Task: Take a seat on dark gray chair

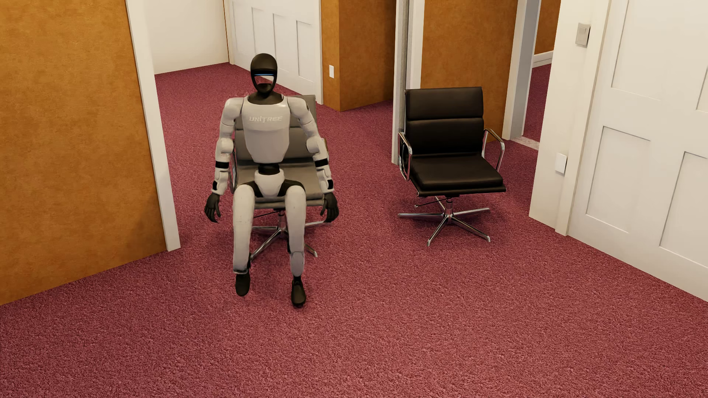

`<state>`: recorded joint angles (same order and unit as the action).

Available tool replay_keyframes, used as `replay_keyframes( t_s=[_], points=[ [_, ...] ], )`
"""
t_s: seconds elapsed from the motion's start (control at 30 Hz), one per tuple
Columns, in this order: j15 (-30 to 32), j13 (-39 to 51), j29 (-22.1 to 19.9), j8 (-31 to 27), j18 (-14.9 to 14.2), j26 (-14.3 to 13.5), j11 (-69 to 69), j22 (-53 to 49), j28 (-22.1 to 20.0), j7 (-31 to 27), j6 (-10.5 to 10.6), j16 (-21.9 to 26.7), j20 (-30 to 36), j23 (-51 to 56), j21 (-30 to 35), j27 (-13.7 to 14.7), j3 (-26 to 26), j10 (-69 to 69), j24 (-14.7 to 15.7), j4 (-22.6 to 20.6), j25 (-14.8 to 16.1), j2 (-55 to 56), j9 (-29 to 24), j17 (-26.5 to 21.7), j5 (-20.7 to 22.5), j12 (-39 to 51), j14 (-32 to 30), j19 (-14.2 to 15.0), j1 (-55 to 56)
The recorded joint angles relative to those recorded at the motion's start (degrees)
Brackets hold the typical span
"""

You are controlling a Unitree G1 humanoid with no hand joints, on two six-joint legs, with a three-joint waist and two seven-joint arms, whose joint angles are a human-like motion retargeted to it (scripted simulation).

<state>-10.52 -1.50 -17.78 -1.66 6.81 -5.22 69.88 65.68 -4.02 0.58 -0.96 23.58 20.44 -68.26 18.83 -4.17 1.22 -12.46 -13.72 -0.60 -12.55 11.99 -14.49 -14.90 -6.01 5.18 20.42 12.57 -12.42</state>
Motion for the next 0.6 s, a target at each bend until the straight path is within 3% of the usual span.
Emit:
replay_keyframes(
  t_s=[0.03, 0.07, 0.1, 0.13, 0.17, 0.2, 0.23, 0.27, 0.3, 0.33, 0.37, 0.4, 0.43, 0.47, 0.5, 0.53, 0.57, 0.6],
  points=[
    [0.12, -2.86, 0.24, -1.37, -1.30, -0.56, -6.30, -0.43, -0.65, 0.82, 1.05, 0.52, 1.58, -1.15, -1.27, 0.40, 1.40, 1.65, 1.19, 1.34, -0.12, 4.43, 0.84, -0.09, 1.20, 1.55, 1.73, 1.47, -3.67],
    [0.12, -3.98, 4.25, -2.38, -1.68, -1.21, -15.83, -2.06, 1.47, 1.83, 0.91, 1.82, 1.49, -0.13, -4.11, -1.06, 2.48, 5.00, 0.89, 1.21, -0.59, 7.77, 0.53, 0.01, 1.39, 3.66, 2.95, 1.47, -8.20],
    [3.25, -6.95, 1.14, -2.62, -3.23, -1.61, -30.10, -2.74, 0.00, 2.71, 1.09, 2.19, 2.37, -0.09, -4.36, 1.51, 3.10, 8.37, 1.05, 1.68, 0.35, 8.06, 1.30, -0.17, 1.97, 4.87, 3.45, 0.90, -12.95],
    [5.45, -8.06, 3.20, -1.37, -4.86, -2.32, -47.21, -3.85, -0.12, 3.53, 1.70, 2.14, 3.09, -0.41, -6.55, 1.27, 3.27, 8.60, 1.20, 2.45, 0.26, 6.78, 1.86, -0.50, 2.84, 6.38, 5.04, -1.46, -15.33],
    [8.93, -9.71, 1.99, 0.33, -6.05, -2.93, -60.86, -4.78, -0.34, 5.04, 1.53, 2.44, 3.54, -0.73, -7.87, 1.32, 3.48, 6.61, 0.23, 2.91, 0.62, 5.94, 3.34, -0.45, 2.42, 6.86, 7.53, -3.19, -16.52],
    [11.48, -11.86, 1.50, 1.30, -7.65, -3.01, -68.88, -6.27, -0.25, 5.76, 1.87, 2.01, 4.35, -0.32, -8.35, 1.88, 3.38, 5.66, 0.53, 3.22, 2.27, 5.16, 4.72, -1.08, 1.52, 6.52, 8.79, -2.05, -18.42],
    [9.62, -12.69, 1.23, 0.21, -9.03, -4.09, -64.41, -7.08, 0.61, 5.77, 2.15, 1.98, 3.49, -0.35, -10.08, 2.19, 3.94, 3.03, -0.51, 4.08, 1.34, 5.88, 4.81, -1.11, 1.14, 5.84, 9.19, -1.08, -20.29],
    [14.25, -12.71, 2.60, -0.68, -9.92, -3.06, -59.10, -7.23, 1.14, 5.58, 2.38, 2.40, 2.73, -1.07, -8.44, 1.71, 4.68, -0.81, -2.01, 4.88, 1.99, 6.68, 4.65, -1.64, 2.41, 5.10, 8.74, -0.60, -21.47],
    [17.66, -13.42, 1.37, -0.26, -11.74, -2.46, -52.96, -8.15, -0.44, 4.95, 3.28, 1.01, 0.62, -2.41, -8.71, 0.45, 4.62, -7.23, 0.33, 7.36, 1.59, 6.65, 5.83, -1.60, 3.74, 0.89, 7.19, -0.13, -22.12],
    [16.24, -12.07, 2.52, -4.05, -13.94, -1.54, -49.11, -6.37, 1.09, 3.34, 2.96, 0.86, -0.10, -4.60, -5.99, -0.13, 4.55, -17.54, -1.39, 8.08, 0.94, 5.10, 5.99, -0.88, 5.69, -1.32, 0.92, -2.45, -19.53],
    [14.05, -10.05, 0.94, -3.51, -15.95, -1.05, -49.25, -5.37, -0.43, 1.51, 2.49, 0.41, -0.11, -5.04, -5.92, -0.38, 3.70, -31.64, -1.28, 9.67, -0.68, 0.43, 5.42, 0.35, 6.57, -3.95, -9.14, -6.39, -13.45],
    [13.54, -8.12, 1.10, 0.04, -15.67, 1.02, -49.99, -5.12, -0.40, 1.40, 2.34, 0.12, 0.21, -4.68, -7.00, -1.64, 2.18, -45.23, -2.40, 9.98, -3.21, -3.80, 5.21, 0.18, 6.45, -5.92, -21.26, -7.61, -4.82],
    [9.52, -6.09, 0.09, 0.59, -13.45, 1.43, -51.48, -4.24, 0.32, 0.89, 2.84, -0.84, 0.25, -2.14, -6.13, 0.19, 0.18, -57.19, -4.39, 10.21, -3.72, -7.84, 4.39, -0.12, 6.59, -6.32, -14.98, -10.35, 3.35],
    [7.37, -2.99, 0.13, 1.04, -13.36, 1.36, -51.96, -4.26, 0.81, -0.39, 1.41, -1.03, -0.11, -0.68, -3.29, 0.44, -2.02, -63.95, -5.55, 9.60, -4.19, -11.13, 3.68, -0.38, 5.89, -7.26, -9.12, -8.67, 10.53],
    [4.58, 0.11, 0.97, 1.70, -15.27, 1.45, -54.13, -5.18, 1.10, -0.79, 0.18, -1.41, -1.30, 1.04, 0.03, 0.84, -3.74, -66.22, -6.83, 8.73, -4.47, -16.63, 2.61, -0.68, 5.35, -9.32, -7.39, -9.36, 16.17],
    [3.15, 3.77, 1.28, 2.30, -16.23, 1.64, -56.79, -4.05, 2.12, -2.34, -0.20, -2.42, -2.52, 2.54, 2.05, 0.21, -5.49, -66.02, -7.56, 9.37, -4.53, -20.51, 2.60, -0.94, 4.78, -9.83, -5.19, -10.55, 23.24],
    [2.73, 7.56, 0.64, 3.78, -17.88, 1.13, -59.49, -3.66, 1.90, -3.58, -0.09, -3.99, -3.95, 4.50, 3.66, 1.75, -7.03, -62.04, -6.44, 9.58, -5.41, -24.59, 2.44, -2.20, 3.98, -10.55, -4.45, -9.15, 29.47],
    [1.05, 10.72, 1.52, 5.12, -18.42, 0.31, -61.92, -3.33, 2.77, -4.35, -0.24, -4.81, -4.44, 7.03, 4.91, 2.87, -8.13, -53.22, -7.32, 9.49, -6.04, -29.24, 2.19, -3.07, 3.65, -11.63, -3.60, -8.75, 32.96]
  ],
)
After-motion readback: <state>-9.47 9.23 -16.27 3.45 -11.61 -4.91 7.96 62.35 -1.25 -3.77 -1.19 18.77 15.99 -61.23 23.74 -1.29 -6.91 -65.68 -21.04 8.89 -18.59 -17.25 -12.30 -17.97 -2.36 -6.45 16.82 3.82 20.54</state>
